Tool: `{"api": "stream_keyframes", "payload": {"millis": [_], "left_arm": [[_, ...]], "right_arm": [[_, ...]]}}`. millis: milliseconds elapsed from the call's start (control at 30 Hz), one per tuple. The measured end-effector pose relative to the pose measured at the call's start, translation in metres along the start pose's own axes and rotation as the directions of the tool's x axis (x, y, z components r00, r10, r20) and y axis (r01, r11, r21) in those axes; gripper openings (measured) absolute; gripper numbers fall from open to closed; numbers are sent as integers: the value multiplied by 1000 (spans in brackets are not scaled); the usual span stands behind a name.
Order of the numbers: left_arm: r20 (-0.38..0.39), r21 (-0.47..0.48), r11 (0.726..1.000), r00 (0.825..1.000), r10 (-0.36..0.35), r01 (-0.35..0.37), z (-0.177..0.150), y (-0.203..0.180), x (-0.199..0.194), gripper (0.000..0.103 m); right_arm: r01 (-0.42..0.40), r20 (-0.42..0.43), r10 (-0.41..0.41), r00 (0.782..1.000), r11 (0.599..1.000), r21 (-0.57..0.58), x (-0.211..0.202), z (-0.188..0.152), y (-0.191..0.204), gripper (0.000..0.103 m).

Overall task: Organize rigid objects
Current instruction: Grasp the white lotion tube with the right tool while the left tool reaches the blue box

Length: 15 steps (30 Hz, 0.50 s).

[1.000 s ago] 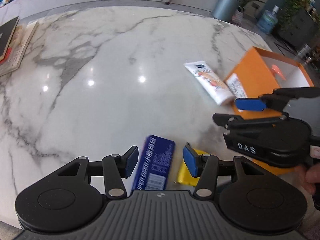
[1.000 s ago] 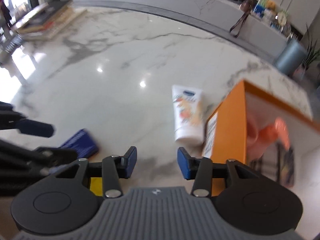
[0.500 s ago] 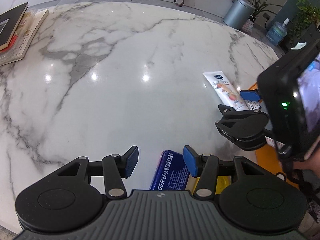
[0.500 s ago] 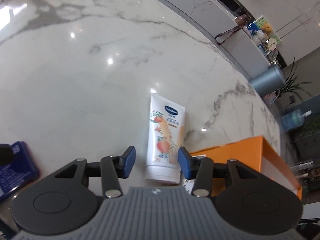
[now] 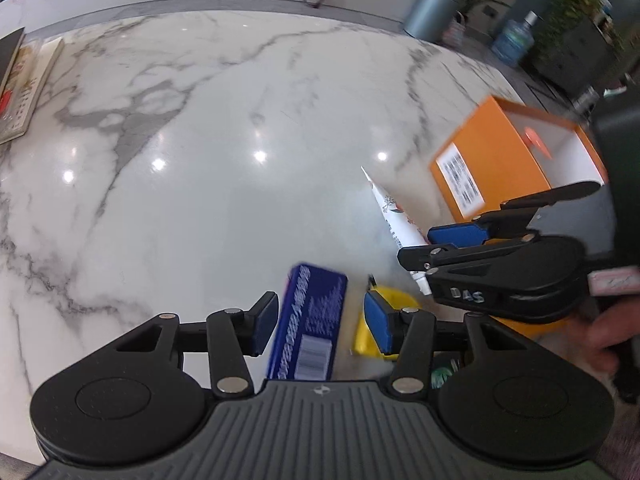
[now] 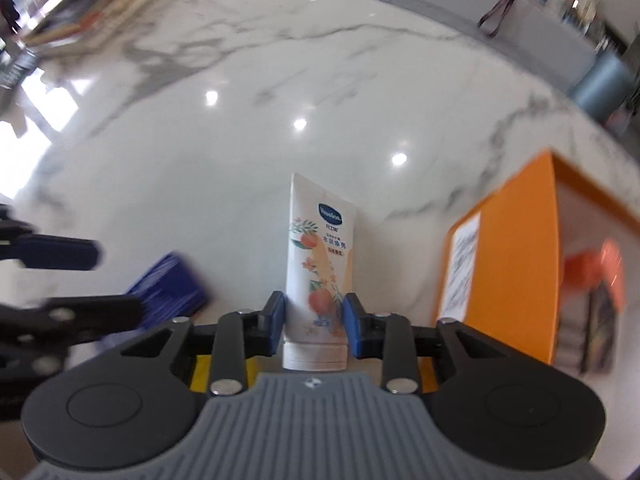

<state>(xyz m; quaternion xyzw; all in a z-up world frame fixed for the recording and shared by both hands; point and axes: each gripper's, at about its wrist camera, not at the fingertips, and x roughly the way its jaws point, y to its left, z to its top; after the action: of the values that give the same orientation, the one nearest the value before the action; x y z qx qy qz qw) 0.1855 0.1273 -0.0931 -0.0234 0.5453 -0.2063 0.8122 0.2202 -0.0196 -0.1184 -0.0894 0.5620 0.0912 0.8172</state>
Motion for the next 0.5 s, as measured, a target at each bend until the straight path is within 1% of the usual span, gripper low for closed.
{"api": "stream_keyframes", "payload": {"millis": [100, 200, 333, 433, 500], "left_arm": [[-17, 38, 999, 1000, -11, 11, -7, -6, -1, 57], [-32, 83, 996, 999, -17, 19, -12, -13, -1, 55], [-47, 125, 992, 999, -15, 21, -18, -22, -4, 55], [-42, 156, 987, 999, -17, 23, -19, -29, -6, 55], [-35, 158, 987, 999, -17, 23, -16, -32, -5, 55]], "right_arm": [[-65, -31, 66, 997, 997, 41, -6, -9, -3, 29], [-97, -48, 100, 994, 993, 70, -8, -16, -1, 28], [-134, -62, 144, 988, 982, 135, -12, -23, -10, 26], [-156, -75, 168, 983, 977, 147, -15, -29, -10, 26], [-168, -88, 181, 979, 976, 142, -16, -33, -9, 26]]}}
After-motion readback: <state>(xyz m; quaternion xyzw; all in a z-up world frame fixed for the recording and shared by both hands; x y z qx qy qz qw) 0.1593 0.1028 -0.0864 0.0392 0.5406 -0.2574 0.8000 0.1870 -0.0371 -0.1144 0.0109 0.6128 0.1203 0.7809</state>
